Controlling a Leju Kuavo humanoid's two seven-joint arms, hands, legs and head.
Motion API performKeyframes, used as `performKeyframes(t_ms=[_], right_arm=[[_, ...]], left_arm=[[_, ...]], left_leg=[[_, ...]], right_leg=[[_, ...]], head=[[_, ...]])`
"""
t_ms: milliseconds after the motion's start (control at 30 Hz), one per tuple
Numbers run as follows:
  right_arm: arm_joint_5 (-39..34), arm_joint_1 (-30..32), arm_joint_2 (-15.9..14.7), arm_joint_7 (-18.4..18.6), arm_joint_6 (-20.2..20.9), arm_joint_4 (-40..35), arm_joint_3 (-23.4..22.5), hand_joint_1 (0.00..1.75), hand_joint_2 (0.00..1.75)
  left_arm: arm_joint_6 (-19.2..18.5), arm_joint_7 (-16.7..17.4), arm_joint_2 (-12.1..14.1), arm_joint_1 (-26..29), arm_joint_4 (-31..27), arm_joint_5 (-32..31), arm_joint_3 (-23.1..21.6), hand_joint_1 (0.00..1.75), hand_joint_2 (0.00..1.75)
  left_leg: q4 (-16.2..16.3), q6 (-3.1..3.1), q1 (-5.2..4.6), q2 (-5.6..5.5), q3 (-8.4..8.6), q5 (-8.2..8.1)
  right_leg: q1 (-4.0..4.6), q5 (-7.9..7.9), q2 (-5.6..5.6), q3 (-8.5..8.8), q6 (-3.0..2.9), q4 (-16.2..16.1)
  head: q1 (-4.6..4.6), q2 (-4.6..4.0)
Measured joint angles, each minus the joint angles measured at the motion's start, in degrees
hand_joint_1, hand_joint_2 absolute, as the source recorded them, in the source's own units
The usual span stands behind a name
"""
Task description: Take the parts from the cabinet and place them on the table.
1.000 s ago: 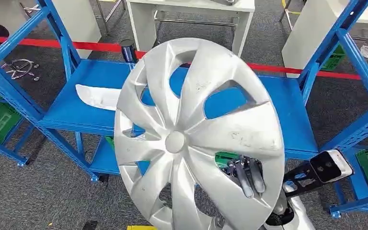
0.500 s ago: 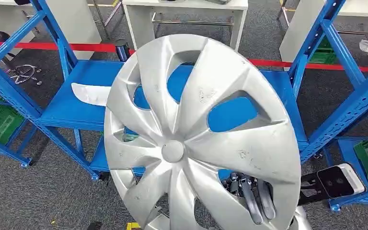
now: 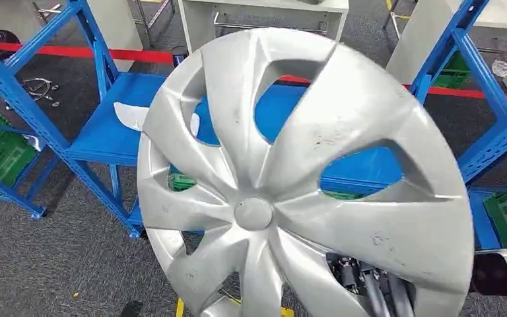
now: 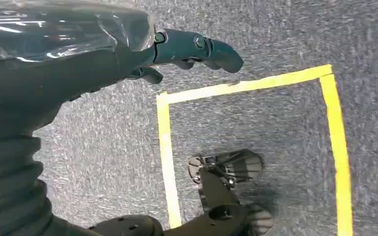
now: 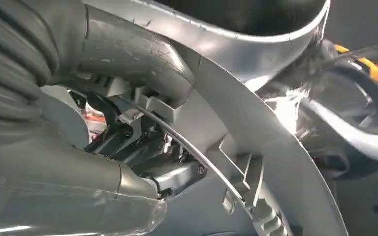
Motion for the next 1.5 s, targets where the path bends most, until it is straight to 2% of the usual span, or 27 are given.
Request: performKeyframes(t_ms=[67, 100, 167, 200, 233, 333, 367, 433, 500, 567, 633, 700, 733, 833, 867, 900, 933, 1000, 1067, 1133, 1200, 1233, 1267, 1333, 1400, 1433, 1500], right_arm=[[2.2, 0.3, 0.0, -2.5, 0.3, -0.2, -0.5, 1.75, 1.75], [3.6, 0.3, 0.0, -3.5, 0.6, -0.4, -0.8, 1.75, 1.75], [6.6, 0.3, 0.0, -6.1, 1.1, -1.0, -1.3, 1.75, 1.75], [7.5, 0.2, 0.0, -6.9, 1.2, -1.3, -1.4, 1.75, 1.75], [9.0, 0.2, 0.0, -8.0, 1.3, -1.6, -1.4, 1.75, 1.75], [13.5, 0.3, -0.1, -11.6, 1.4, -2.5, -1.8, 1.75, 1.75], [14.5, 0.3, -0.1, -12.4, 1.4, -2.7, -1.8, 1.75, 1.75], [16.1, 0.3, -0.2, -13.9, 1.4, -3.2, -1.8, 1.75, 1.75], [17.4, 0.3, -0.2, -14.9, 1.4, -3.6, -1.8, 1.75, 1.75], [18.8, 0.3, -0.2, -15.9, 1.4, -3.6, -1.8, 1.75, 1.75], [19.4, 0.3, -0.4, -16.3, 1.4, -3.6, -1.8, 1.75, 1.75], [19.7, 0.2, -0.4, -16.5, 1.4, -3.8, -1.8, 1.75, 1.75], [19.8, 0.2, -0.4, -16.5, 1.4, -4.0, -1.8, 1.75, 1.75], [19.8, -0.2, -0.5, -16.7, 1.6, -4.0, -1.7, 1.75, 1.75], [19.8, -0.3, -0.5, -16.8, 1.6, -4.1, -1.7, 1.75, 1.75], [19.9, -0.4, -0.7, -16.8, 1.6, -4.1, -1.7, 1.75, 1.75], [19.9, -0.6, -0.7, -16.8, 1.7, -4.1, -1.7, 1.75, 1.75], [19.9, -0.8, -1.0, -17.0, 1.8, -4.0, -1.7, 1.75, 1.75], [19.8, -0.8, -1.2, -17.0, 1.8, -3.9, -1.7, 1.75, 1.75], [19.8, -0.9, -1.4, -17.0, 1.8, -3.8, -1.7, 1.75, 1.75], [19.8, -1.3, -1.5, -17.0, 1.8, -3.8, -1.7, 1.75, 1.75], [19.8, -1.6, -1.6, -17.0, 1.8, -3.8, -1.7, 1.75, 1.75], [19.8, -1.5, -1.6, -17.0, 1.8, -3.9, -1.7, 1.75, 1.75], [19.9, -1.8, -1.6, -17.1, 1.8, -3.8, -1.7, 1.75, 1.75], [19.9, -2.1, -1.6, -17.1, 1.7, -3.8, -1.7, 1.75, 1.75], [19.9, -2.3, -1.6, -17.1, 1.7, -3.8, -1.6, 1.75, 1.75], [19.8, -2.7, -1.5, -17.2, 1.7, -3.8, -1.6, 1.75, 1.75]], left_arm=[[-0.2, 0.1, 0.0, 0.0, 0.0, -0.5, 0.0, 0.0, 1.75], [-0.3, 0.2, 0.0, 0.0, 0.0, -0.8, 0.0, 0.0, 1.75], [-0.5, 0.4, 0.0, -0.1, 0.0, -1.0, -0.2, 0.0, 1.75], [-0.5, 0.4, 0.0, -0.2, 0.0, -1.1, -0.2, 0.0, 1.75], [-0.6, 0.4, 0.0, -0.2, 0.0, -1.4, -0.2, 0.0, 1.75], [-1.0, 0.5, 0.1, -0.3, 0.0, -1.7, -0.3, 0.0, 1.75], [-1.1, 0.5, 0.2, -0.2, 0.0, -1.8, -0.3, 0.0, 1.75], [-1.2, 0.5, 0.2, -0.2, 0.0, -2.0, -0.3, 0.0, 1.75], [-1.4, 0.6, 0.3, -0.2, 0.0, -2.2, -0.3, 0.0, 1.75], [-1.6, 0.5, 0.3, -0.2, 0.1, -2.3, -0.3, 0.0, 1.75], [-1.6, 0.6, 0.3, -0.2, 0.1, -2.5, -0.3, 0.0, 1.75], [-1.6, 0.6, 0.5, -0.3, 0.1, -2.5, -0.3, 0.0, 1.75], [-1.6, 0.6, 0.7, -0.4, 0.1, -2.5, -0.3, 0.0, 1.75], [-1.5, 0.5, 0.8, -0.3, 0.2, -2.5, -0.3, 0.0, 1.75], [-1.5, 0.5, 0.9, -0.2, 0.2, -2.5, -0.3, 0.0, 1.75], [-1.5, 0.5, 0.9, -0.3, 0.2, -2.5, -0.3, 0.0, 1.75], [-1.5, 0.5, 0.7, -0.4, 0.2, -2.5, -0.3, 0.0, 1.75], [-1.5, 0.5, 0.7, -0.3, 0.2, -2.5, -0.2, 0.0, 1.75], [-1.5, 0.5, 0.7, -0.3, 0.2, -2.5, -0.2, 0.0, 1.75], [-1.4, 0.5, 0.5, -0.3, 0.2, -2.5, -0.2, 0.0, 1.75], [-1.4, 0.5, 0.5, -0.3, 0.2, -2.5, -0.2, 0.0, 1.75], [-1.4, 0.5, 0.6, -0.3, 0.2, -2.5, -0.2, 0.0, 1.75], [-1.3, 0.5, 0.6, -0.3, 0.1, -2.5, -0.2, 0.0, 1.75], [-1.1, 0.5, 0.5, -0.3, 0.1, -2.5, -0.2, 0.0, 1.75], [-1.0, 0.5, 0.6, -0.2, 0.1, -2.4, -0.2, 0.0, 1.75], [-1.0, 0.5, 0.6, -0.2, 0.1, -2.4, -0.2, 0.0, 1.75], [-0.9, 0.6, 0.6, -0.2, 0.1, -2.2, 0.0, 0.0, 1.75]], left_leg=[[0.2, 0.0, -0.13, 0.03, -1.08, 0.63], [0.4, -0.1, -0.13, 0.03, -1.56, 0.88], [1.1, -0.42, -0.06, -0.02, -2.53, 1.18], [1.6, -0.58, -0.07, -0.01, -2.88, 1.27], [1.7, -0.98, -0.34, -0.04, -3.33, 1.47], [1.9, -2.16, -0.22, -0.06, -3.5, 2.33], [2.1, -2.47, -0.17, -0.22, -3.77, 2.32], [5.7, -3.25, 0.26, -0.27, -5.29, -1.91], [14.6, -3.88, 0.51, -0.26, -8.23, -7.41], [19.8, -4.04, 0.7, -0.26, -9.2, -8.89], [14.3, -3.68, 0.69, -0.27, -4.91, -6.08], [3.4, -2.49, 0.38, -0.41, 2.38, -3.17], [1.1, -2.0, 0.18, -0.28, 3.66, -4.53], [1.1, -1.37, -0.59, -0.29, 3.1, -3.32], [0.2, -0.74, -0.57, -0.24, 3.11, -2.57], [-0.8, -0.55, 0.04, 0.08, 3.23, -1.58], [-1.0, 0.07, 0.0, 0.1, 2.7, -1.11], [-0.9, 0.21, -0.03, 0.16, 1.48, -0.32], [-0.8, 0.11, -0.05, 0.16, 0.21, 0.49], [-0.5, -0.3, 0.11, 0.14, -0.78, 1.13], [0.6, -0.72, 0.4, 0.14, -1.83, 1.31], [1.2, -1.13, 0.18, 0.15, -2.58, 1.32], [1.4, -1.49, 0.05, 0.12, -2.82, 1.54], [1.9, -2.16, 0.16, -0.01, -3.29, 2.06], [2.4, -2.77, 0.61, -0.11, -3.78, 1.77], [4.0, -3.12, 0.66, -0.11, -4.47, -0.48], [11.9, -3.63, 0.76, -0.1, -7.21, -5.98]], right_leg=[[-0.03, -1.04, 0.0, -0.55, 0.65, 3.6], [-0.06, -0.25, -0.01, 1.27, 1.18, 1.4], [-0.11, 2.77, -0.05, 8.38, 2.14, -9.8], [-0.1, 2.65, -0.08, 11.13, 1.81, -14.5], [0.37, 3.31, 0.12, 11.34, 0.99, -13.8], [0.49, 3.73, 0.16, 10.41, 0.18, -13.9], [-0.12, 4.26, 0.12, 10.04, -0.55, -14.3], [-0.1, 4.97, 0.06, 9.57, -1.52, -14.2], [0.09, 5.65, 0.04, 8.67, -1.71, -14.2], [0.24, 6.4, 0.05, 7.77, -1.72, -14.1], [0.45, 6.94, 0.11, 7.12, -1.53, -14.1], [0.68, 7.38, 0.15, 6.89, -1.41, -14.1], [0.78, 7.68, 0.09, 6.63, -0.95, -14.1], [0.22, 8.51, -0.07, 6.52, -0.01, -14.4], [0.52, 8.89, -0.07, 6.51, 0.5, -14.8], [0.41, 8.23, -0.05, 5.96, 0.33, -14.0], [0.49, 6.24, -0.02, 4.93, -0.08, -12.1], [0.33, 1.21, -0.02, 1.36, -0.67, -3.3], [0.1, -0.99, -0.03, -0.53, -0.03, 3.4], [-0.38, 1.01, -0.05, 2.89, 1.42, -0.7], [-0.87, 4.08, -0.17, 9.96, 2.76, -12.1], [-0.59, 2.73, 0.07, 11.77, 2.14, -14.5], [-0.35, 3.76, 0.42, 10.85, 1.59, -13.8], [-0.32, 3.55, 0.45, 10.24, 1.22, -13.6], [-0.69, 4.28, 0.39, 9.83, 0.09, -13.8], [-0.63, 4.63, 0.38, 9.43, -0.45, -13.8], [-0.44, 5.3, 0.34, 8.63, -0.99, -13.7]], head=[[0.02, 0.0], [0.0, 0.0], [0.02, 0.0], [0.04, 0.0], [-0.02, 0.0], [0.0, 0.0], [0.09, 0.0], [-0.13, 0.0], [-0.15, 0.0], [-0.13, 0.0], [-0.13, 0.0], [-0.13, 0.0], [-0.02, 0.0], [-0.15, 0.0], [-0.09, 0.0], [-0.09, 0.0], [0.04, 0.0], [0.11, 0.0], [0.11, 0.0], [0.09, 0.0], [0.13, 0.0], [0.2, 0.0], [0.0, 0.0], [0.02, 0.0], [0.15, 0.0], [0.02, 0.0], [0.04, 0.0]])
